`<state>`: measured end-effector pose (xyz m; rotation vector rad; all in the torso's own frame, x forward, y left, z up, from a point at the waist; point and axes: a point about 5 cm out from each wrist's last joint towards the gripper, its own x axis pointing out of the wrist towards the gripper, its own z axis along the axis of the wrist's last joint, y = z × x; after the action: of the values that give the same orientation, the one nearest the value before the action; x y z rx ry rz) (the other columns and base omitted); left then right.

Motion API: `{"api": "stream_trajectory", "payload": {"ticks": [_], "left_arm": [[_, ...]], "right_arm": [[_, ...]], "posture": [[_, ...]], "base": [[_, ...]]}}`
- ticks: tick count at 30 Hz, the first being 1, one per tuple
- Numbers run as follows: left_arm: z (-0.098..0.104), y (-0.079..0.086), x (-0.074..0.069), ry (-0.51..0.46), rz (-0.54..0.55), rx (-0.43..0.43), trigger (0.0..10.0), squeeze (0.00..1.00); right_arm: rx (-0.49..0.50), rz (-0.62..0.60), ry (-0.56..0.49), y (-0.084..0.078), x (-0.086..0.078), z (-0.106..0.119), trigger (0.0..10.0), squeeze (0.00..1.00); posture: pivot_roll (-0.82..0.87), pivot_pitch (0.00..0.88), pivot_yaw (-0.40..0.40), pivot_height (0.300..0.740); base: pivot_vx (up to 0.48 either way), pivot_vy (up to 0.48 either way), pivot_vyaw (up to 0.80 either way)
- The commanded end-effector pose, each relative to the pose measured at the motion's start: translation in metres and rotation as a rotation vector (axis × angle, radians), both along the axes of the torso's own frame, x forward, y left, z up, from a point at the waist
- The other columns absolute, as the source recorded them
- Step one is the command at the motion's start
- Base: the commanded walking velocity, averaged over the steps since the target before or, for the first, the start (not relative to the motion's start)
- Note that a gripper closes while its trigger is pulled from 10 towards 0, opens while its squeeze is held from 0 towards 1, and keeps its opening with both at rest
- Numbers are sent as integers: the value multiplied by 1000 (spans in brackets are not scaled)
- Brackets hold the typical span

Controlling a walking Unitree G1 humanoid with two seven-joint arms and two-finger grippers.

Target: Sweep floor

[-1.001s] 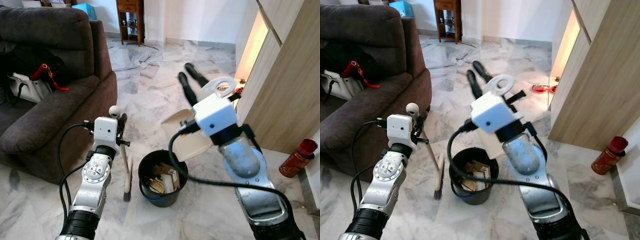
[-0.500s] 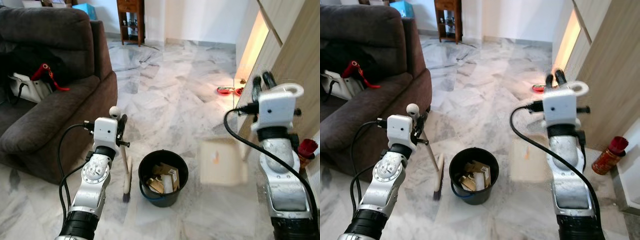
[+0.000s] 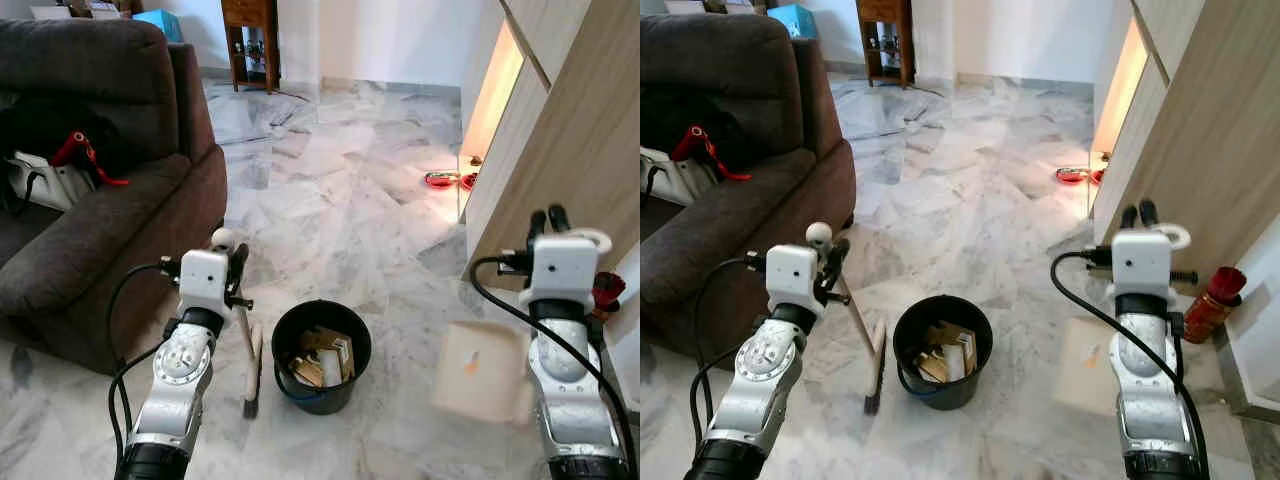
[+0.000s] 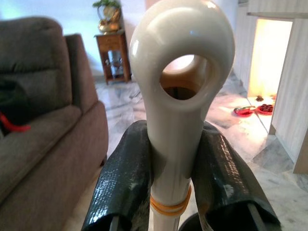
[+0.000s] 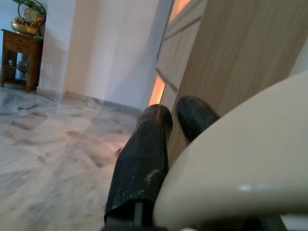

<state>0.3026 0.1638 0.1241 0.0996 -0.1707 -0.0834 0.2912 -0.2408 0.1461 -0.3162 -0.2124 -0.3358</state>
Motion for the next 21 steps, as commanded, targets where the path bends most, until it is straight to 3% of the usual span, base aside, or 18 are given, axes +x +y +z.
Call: {"api": "stream_trajectory", "payload": {"ticks": [1, 6, 21], "left_arm": [[8, 8, -1, -32, 27, -2, 10000, 0], [4, 7, -2, -20, 25, -6, 10000, 0], [0, 0, -5, -2, -6, -26, 10000, 0]], "right_arm": [[29, 4, -32, -1, 1, 4, 10000, 0], [119, -13, -24, -4, 0, -8, 10000, 0], [128, 13, -37, 0, 2, -11, 10000, 0]], "posture": [[-101, 0, 11, 740], [-103, 0, 13, 740], [-116, 0, 16, 740]], "base": [[0, 0, 0], [0, 0, 0], [0, 0, 0]]}}
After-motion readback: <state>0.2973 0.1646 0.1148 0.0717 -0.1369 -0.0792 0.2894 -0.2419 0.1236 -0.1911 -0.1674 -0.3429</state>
